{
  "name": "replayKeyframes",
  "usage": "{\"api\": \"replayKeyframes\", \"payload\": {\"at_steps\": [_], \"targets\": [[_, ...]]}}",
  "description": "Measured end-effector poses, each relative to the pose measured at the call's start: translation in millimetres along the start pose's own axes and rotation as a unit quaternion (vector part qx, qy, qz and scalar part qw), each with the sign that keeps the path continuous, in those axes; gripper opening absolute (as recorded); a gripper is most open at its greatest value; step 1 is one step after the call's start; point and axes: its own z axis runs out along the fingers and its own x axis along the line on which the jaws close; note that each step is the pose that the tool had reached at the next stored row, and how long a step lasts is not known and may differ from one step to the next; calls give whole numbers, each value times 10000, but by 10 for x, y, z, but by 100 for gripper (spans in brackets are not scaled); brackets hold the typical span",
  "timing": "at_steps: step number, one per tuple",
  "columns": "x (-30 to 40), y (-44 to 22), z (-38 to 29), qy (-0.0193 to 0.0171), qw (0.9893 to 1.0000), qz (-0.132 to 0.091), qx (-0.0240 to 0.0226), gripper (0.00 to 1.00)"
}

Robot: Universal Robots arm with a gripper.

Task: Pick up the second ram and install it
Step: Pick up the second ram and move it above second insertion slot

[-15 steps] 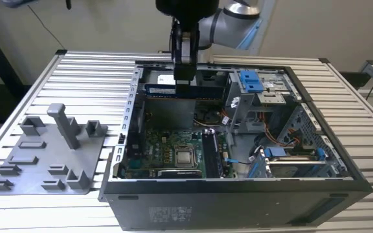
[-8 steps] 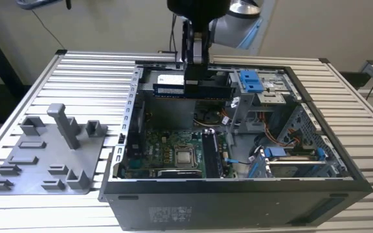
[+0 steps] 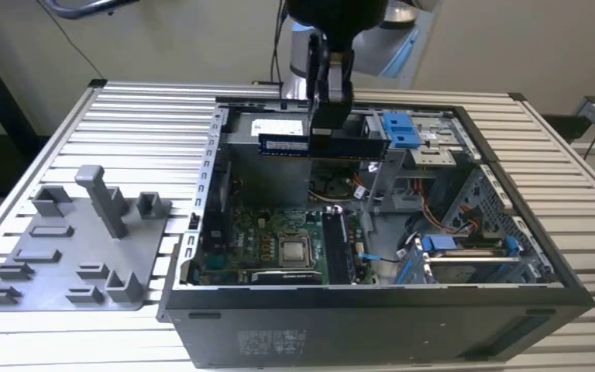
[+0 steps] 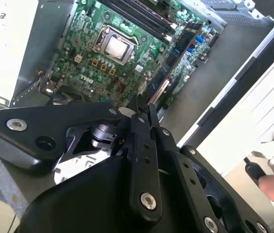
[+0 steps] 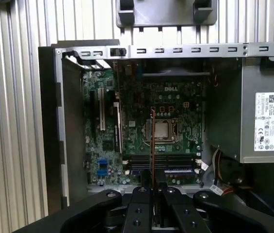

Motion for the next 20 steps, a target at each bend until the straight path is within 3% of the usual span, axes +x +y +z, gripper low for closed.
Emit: {"api": "replayKeyframes", "payload": {"at_steps": [20], "targets": [[-16,-316,3,0,10000,0,0,14]]}}
